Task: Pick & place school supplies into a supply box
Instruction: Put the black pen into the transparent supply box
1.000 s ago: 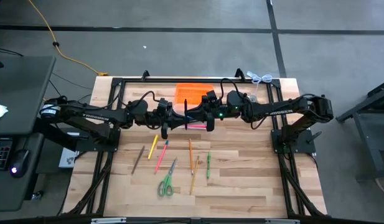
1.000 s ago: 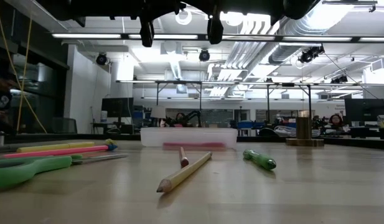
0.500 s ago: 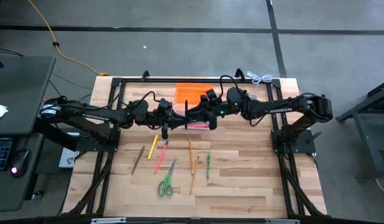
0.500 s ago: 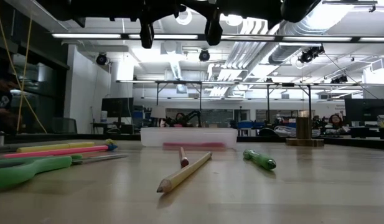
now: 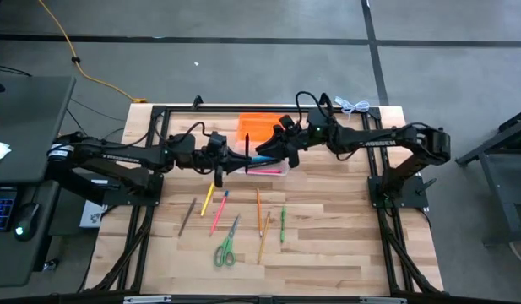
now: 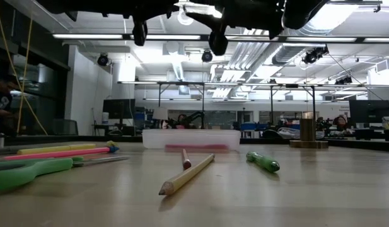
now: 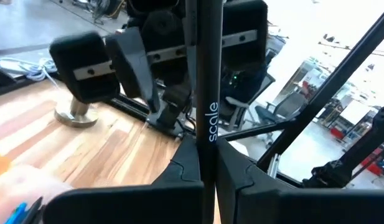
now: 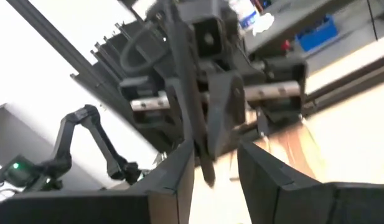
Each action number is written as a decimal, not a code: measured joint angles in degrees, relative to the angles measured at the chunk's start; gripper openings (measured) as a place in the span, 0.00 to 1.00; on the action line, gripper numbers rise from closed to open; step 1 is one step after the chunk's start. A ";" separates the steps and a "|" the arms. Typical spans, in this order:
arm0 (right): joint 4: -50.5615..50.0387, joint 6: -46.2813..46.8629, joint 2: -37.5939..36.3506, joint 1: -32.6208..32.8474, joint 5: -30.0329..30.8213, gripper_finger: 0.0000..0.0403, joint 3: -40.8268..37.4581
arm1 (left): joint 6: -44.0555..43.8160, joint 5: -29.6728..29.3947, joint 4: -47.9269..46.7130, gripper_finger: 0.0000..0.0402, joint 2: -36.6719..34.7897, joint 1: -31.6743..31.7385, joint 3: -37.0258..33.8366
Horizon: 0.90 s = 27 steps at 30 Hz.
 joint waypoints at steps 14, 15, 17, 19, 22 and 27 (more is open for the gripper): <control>-11.87 -1.56 -4.10 -3.36 -10.58 0.25 -1.19 | 0.73 -3.23 -13.93 0.09 -7.51 -0.02 -0.02; -13.90 -2.32 -5.29 -3.36 -10.24 0.25 -1.63 | 1.11 -3.28 -14.31 0.09 -7.77 -0.02 -0.02; -17.33 -3.54 -8.21 -3.36 -8.88 0.25 -2.87 | 1.58 -3.37 -14.53 0.09 -8.00 -0.02 -0.02; -19.50 -4.13 -11.62 -3.36 -6.57 0.25 -4.79 | 1.68 -3.37 -14.98 0.09 -8.02 -0.02 -0.02; -20.30 -4.05 -17.35 -3.34 -3.07 0.25 -8.45 | 2.13 -3.98 -15.59 0.09 -8.01 0.00 -0.02; -20.32 -3.13 -28.08 -3.01 4.09 0.25 -15.73 | 2.22 -5.29 -16.83 0.09 -8.01 0.00 -0.04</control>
